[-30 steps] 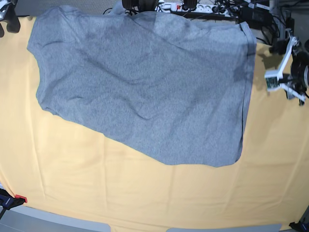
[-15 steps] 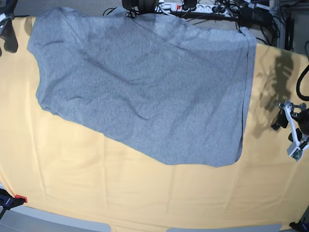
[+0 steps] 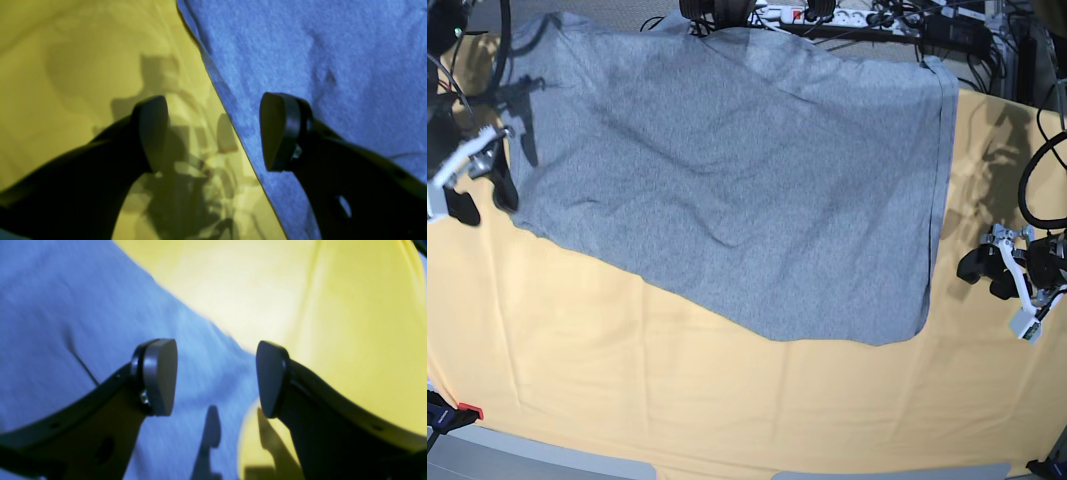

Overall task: Layout the t-shirt on the table in an organized manner, then fold the t-shirt properly
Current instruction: 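Grasp the shirt edge nearest the right gripper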

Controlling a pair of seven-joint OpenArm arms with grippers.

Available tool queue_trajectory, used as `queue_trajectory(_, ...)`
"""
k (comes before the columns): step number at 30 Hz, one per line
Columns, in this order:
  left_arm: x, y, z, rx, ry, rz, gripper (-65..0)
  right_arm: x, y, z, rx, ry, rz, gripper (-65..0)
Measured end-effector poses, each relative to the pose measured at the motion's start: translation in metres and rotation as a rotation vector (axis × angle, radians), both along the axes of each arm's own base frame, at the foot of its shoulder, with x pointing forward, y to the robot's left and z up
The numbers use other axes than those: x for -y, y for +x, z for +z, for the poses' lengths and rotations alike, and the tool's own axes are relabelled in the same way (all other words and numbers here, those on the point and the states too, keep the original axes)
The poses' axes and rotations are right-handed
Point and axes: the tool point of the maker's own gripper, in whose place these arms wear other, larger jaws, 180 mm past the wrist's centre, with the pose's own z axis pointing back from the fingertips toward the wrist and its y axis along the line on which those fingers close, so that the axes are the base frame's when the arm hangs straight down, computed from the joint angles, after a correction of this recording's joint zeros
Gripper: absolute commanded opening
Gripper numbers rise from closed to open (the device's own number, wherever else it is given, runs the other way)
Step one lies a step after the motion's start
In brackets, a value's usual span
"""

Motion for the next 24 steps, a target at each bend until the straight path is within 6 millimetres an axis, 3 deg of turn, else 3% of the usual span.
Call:
queue_trajectory(5,-0.001,0.0,0.0,0.0,0.004,0.001,-21.7,-0.026,0.016,-0.049,-0.139,0.049,0.092,-26.0)
queue_trajectory(7,-0.001,0.0,0.0,0.0,0.004,0.001,-21.7,-0.031,0.027,-0.059,-0.162,0.064,0.104,-26.0)
queue_trajectory(16,-0.001,-0.001,-0.001,-0.008,0.008,0.001,-21.7,-0.012,0.07,-0.08,-0.183,0.169,0.028,-26.1)
queue_trajectory(24,-0.002,-0.001,-0.001,-0.008,0.008,0.001,-21.7,-0.012,0.065,-0.117,-0.291,0.237,0.007,-32.5)
